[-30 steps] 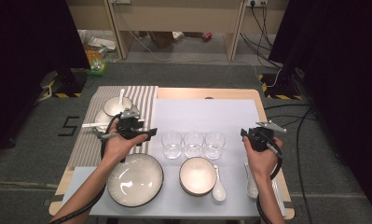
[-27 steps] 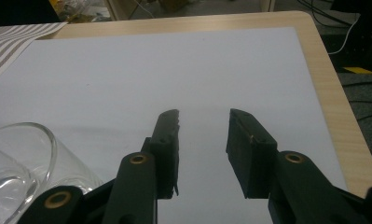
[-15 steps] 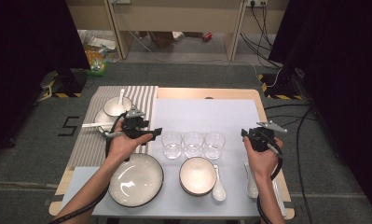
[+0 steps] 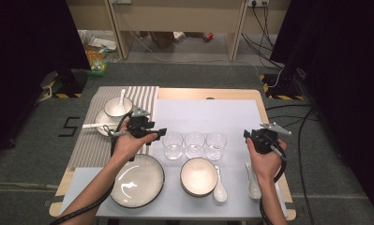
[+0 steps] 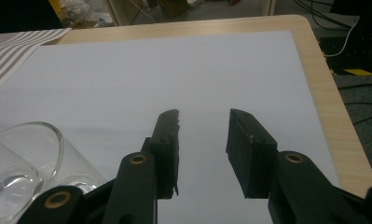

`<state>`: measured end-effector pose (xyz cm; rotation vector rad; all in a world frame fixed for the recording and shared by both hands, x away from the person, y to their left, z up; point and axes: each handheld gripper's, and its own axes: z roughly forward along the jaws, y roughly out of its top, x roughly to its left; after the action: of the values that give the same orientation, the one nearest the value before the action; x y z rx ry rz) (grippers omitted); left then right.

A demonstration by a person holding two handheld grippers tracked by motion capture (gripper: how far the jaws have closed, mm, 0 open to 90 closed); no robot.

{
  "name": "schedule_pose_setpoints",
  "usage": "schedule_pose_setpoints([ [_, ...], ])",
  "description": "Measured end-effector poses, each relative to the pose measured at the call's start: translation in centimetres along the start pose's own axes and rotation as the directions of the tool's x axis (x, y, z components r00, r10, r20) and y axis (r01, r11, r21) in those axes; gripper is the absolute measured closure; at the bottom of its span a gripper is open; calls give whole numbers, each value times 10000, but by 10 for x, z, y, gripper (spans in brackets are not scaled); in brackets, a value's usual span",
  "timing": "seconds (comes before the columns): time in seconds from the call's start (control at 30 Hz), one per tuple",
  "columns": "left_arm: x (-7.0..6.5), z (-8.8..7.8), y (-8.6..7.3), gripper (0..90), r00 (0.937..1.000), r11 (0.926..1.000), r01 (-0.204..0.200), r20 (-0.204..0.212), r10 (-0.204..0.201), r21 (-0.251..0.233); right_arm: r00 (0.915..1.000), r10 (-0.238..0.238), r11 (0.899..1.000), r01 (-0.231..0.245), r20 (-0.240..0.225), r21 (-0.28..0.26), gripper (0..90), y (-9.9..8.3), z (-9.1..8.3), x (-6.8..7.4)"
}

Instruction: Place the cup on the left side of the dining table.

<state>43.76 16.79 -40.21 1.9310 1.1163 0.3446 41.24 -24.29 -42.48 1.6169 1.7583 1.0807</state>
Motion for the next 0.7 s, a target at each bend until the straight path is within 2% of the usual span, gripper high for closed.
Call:
schedule_pose_setpoints([
  [0.23, -4, 7, -4, 424, 9994, 9993, -129, 314, 118, 363, 10000, -1, 10000, 1, 19, 22, 643, 0, 1, -1],
  [0.33, -6, 16, -6, 448, 9987, 9982, -167, 496, 138, 568, 10000, -46, 10000, 45, 35, 79, 642, -1, 3, 0],
  [0.7, -10, 36, -10, 566, 9971, 9947, -221, 743, 146, 1007, 10000, -35, 10000, 35, -64, 5, 643, -1, 1, -2],
])
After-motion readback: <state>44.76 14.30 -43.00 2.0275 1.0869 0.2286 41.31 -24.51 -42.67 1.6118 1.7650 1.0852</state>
